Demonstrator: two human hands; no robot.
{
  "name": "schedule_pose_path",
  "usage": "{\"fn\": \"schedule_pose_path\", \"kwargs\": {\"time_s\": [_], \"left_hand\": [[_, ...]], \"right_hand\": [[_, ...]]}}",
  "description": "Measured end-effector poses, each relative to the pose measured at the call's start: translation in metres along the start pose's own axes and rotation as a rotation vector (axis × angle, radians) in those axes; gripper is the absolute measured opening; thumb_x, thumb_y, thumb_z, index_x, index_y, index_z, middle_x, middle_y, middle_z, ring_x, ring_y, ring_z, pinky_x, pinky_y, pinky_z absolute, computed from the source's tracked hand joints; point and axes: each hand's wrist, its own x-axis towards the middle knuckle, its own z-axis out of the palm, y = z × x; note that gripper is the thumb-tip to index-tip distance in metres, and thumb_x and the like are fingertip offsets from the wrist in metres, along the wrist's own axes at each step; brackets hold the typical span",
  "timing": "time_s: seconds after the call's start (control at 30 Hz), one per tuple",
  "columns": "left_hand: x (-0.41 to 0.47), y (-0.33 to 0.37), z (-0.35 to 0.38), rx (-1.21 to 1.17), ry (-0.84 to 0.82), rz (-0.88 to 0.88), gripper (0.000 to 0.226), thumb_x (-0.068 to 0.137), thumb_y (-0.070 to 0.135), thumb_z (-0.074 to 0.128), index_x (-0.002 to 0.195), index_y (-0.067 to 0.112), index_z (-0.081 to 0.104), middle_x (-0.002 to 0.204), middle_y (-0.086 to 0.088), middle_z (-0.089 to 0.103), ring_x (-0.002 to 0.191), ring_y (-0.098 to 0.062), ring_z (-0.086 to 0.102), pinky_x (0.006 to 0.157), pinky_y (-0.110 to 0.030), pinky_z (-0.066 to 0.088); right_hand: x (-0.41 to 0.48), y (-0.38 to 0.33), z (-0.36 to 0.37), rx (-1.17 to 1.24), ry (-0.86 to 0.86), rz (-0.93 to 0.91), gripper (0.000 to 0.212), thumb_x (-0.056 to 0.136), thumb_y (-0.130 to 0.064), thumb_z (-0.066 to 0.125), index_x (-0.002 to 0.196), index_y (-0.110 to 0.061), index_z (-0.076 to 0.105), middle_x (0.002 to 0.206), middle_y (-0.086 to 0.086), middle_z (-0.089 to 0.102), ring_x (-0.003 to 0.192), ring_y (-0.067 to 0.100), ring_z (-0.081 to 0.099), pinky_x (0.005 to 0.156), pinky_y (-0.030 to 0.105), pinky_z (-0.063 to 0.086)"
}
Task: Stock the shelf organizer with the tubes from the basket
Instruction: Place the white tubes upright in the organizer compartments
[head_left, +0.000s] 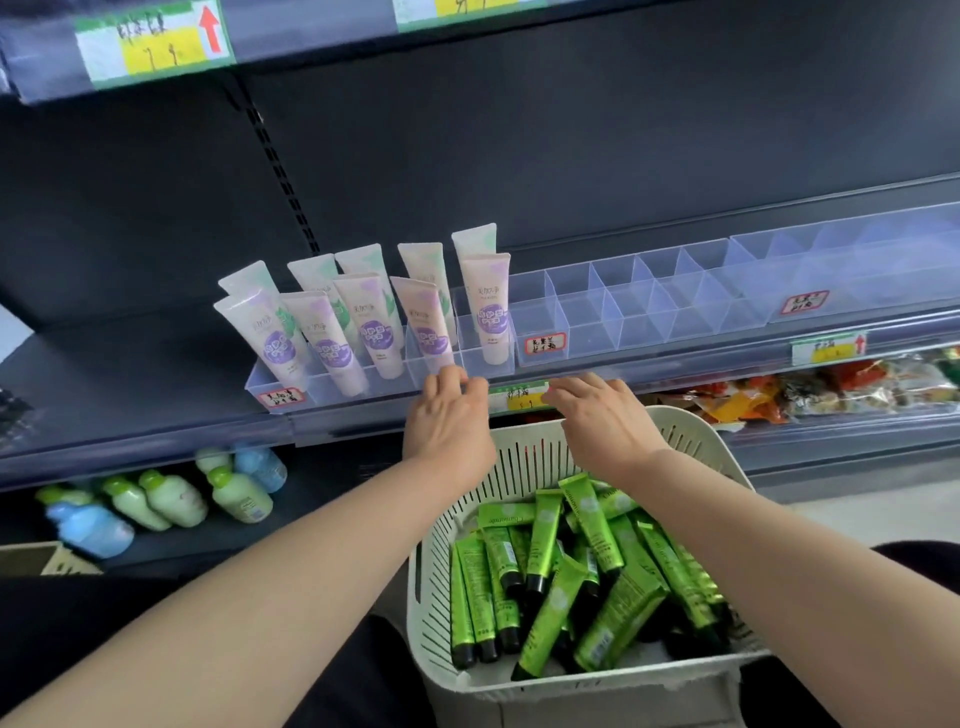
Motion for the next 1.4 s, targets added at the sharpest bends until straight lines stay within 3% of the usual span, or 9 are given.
{"fn": "schedule_pose_path", "kwargs": {"time_s": [0.17, 0.4, 0.57, 0.67, 0.77, 0.97, 1.17, 1.4], "left_hand": [[-0.006, 0.019, 0.038, -0.055, -0.065, 0.004, 0.041, 0.092, 0.009, 0.050, 0.130, 0.024, 0.049, 0.127, 0.002, 0.047, 0.119, -0.020, 0.042, 0.093, -0.035, 0.042], [0.013, 0.041, 0.055, -0.048, -0.149, 0.075, 0.032, 0.091, 0.009, 0.049, 0.119, 0.021, 0.058, 0.113, 0.002, 0.057, 0.112, -0.021, 0.049, 0.087, -0.037, 0.046], [0.024, 0.055, 0.061, -0.138, -0.136, 0.097, 0.032, 0.092, 0.008, 0.048, 0.113, 0.025, 0.063, 0.111, 0.005, 0.061, 0.109, -0.020, 0.054, 0.081, -0.033, 0.043], [0.015, 0.052, 0.060, -0.138, -0.094, 0.127, 0.036, 0.092, 0.006, 0.047, 0.115, 0.028, 0.065, 0.115, 0.008, 0.062, 0.112, -0.017, 0.051, 0.088, -0.033, 0.043], [0.004, 0.043, 0.058, -0.077, -0.086, 0.045, 0.033, 0.092, 0.010, 0.048, 0.117, 0.026, 0.063, 0.119, 0.006, 0.060, 0.114, -0.018, 0.047, 0.090, -0.034, 0.044], [-0.012, 0.024, 0.055, 0.059, -0.184, -0.153, 0.036, 0.087, 0.007, 0.048, 0.117, 0.021, 0.062, 0.118, -0.001, 0.056, 0.111, -0.024, 0.046, 0.092, -0.040, 0.045], [-0.018, 0.044, 0.061, -0.032, -0.201, -0.106, 0.038, 0.089, 0.003, 0.050, 0.121, 0.020, 0.061, 0.124, 0.000, 0.057, 0.120, -0.021, 0.044, 0.097, -0.037, 0.043], [-0.026, 0.081, 0.092, -0.080, -0.308, -0.062, 0.037, 0.090, 0.002, 0.052, 0.121, 0.019, 0.061, 0.119, 0.000, 0.059, 0.113, -0.020, 0.053, 0.093, -0.037, 0.048]], "right_hand": [[-0.007, 0.028, 0.022, 0.064, 0.016, -0.093, 0.040, 0.081, -0.007, 0.057, 0.116, -0.025, 0.065, 0.114, -0.005, 0.067, 0.107, 0.022, 0.055, 0.080, 0.037, 0.042], [0.017, 0.056, 0.023, 0.042, 0.006, -0.258, 0.038, 0.063, -0.003, 0.069, 0.095, -0.022, 0.072, 0.084, -0.004, 0.068, 0.082, 0.025, 0.060, 0.062, 0.036, 0.048], [0.002, 0.069, 0.021, -0.049, -0.103, -0.210, 0.040, 0.071, -0.008, 0.060, 0.109, -0.021, 0.068, 0.100, -0.001, 0.068, 0.096, 0.026, 0.057, 0.078, 0.040, 0.046], [-0.009, 0.072, 0.019, -0.109, -0.160, -0.214, 0.045, 0.079, -0.013, 0.054, 0.123, -0.021, 0.058, 0.121, -0.002, 0.060, 0.112, 0.024, 0.050, 0.089, 0.039, 0.040], [-0.017, 0.072, 0.019, -0.115, -0.158, -0.148, 0.050, 0.084, -0.016, 0.049, 0.134, -0.024, 0.046, 0.133, -0.004, 0.051, 0.123, 0.021, 0.041, 0.097, 0.037, 0.035], [-0.048, 0.073, 0.026, -0.111, -0.129, -0.052, 0.054, 0.085, -0.015, 0.050, 0.137, -0.024, 0.040, 0.137, -0.002, 0.043, 0.125, 0.022, 0.037, 0.100, 0.038, 0.032], [-0.053, 0.081, 0.028, -0.093, -0.171, -0.099, 0.049, 0.085, -0.013, 0.049, 0.133, -0.024, 0.045, 0.137, -0.002, 0.042, 0.125, 0.022, 0.036, 0.100, 0.038, 0.033], [-0.071, 0.082, 0.060, 0.006, -0.313, -0.008, 0.050, 0.081, -0.006, 0.054, 0.128, -0.023, 0.050, 0.124, -0.002, 0.053, 0.116, 0.020, 0.044, 0.097, 0.038, 0.037]]}}
